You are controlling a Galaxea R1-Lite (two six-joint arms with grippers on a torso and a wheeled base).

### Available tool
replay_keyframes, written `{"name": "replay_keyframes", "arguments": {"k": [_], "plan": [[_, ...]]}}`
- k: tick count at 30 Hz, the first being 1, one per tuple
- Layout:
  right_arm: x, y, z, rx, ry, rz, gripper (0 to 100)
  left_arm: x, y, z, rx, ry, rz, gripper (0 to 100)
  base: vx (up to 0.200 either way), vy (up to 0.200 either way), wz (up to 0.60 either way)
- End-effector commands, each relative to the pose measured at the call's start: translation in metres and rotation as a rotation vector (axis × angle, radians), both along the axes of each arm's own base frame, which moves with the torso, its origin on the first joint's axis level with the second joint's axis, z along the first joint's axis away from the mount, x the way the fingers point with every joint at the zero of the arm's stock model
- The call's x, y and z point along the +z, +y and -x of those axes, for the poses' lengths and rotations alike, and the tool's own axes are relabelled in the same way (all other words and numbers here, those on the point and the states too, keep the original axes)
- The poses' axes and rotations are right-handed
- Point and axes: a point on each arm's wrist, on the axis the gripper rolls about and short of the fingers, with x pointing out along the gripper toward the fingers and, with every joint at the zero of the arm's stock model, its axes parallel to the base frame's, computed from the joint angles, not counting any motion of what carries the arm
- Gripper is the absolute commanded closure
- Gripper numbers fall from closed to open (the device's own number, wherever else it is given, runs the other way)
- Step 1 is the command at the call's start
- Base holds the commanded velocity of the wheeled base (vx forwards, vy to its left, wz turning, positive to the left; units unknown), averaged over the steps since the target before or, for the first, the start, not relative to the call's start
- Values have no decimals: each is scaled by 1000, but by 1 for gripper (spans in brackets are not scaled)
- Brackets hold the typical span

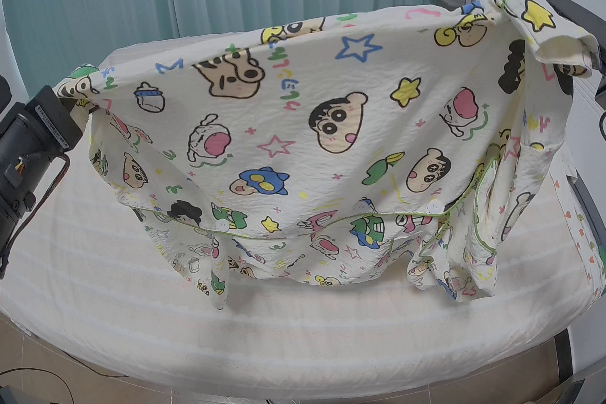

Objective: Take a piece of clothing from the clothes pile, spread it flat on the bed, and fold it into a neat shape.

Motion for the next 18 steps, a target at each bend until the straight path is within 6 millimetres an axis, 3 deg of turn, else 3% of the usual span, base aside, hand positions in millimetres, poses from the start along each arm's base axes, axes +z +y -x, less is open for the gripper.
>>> {"name": "replay_keyframes", "arguments": {"k": [1, 18], "plan": [[-2, 3, -1, 18, 5, 7, 100, 2, 2, -1, 13, -6, 3, 100, 0, 200, 0], [-3, 10, -10, 22, 17, 17, 100, 5, 5, -2, 33, -15, 9, 100, 0, 200, 0]]}}
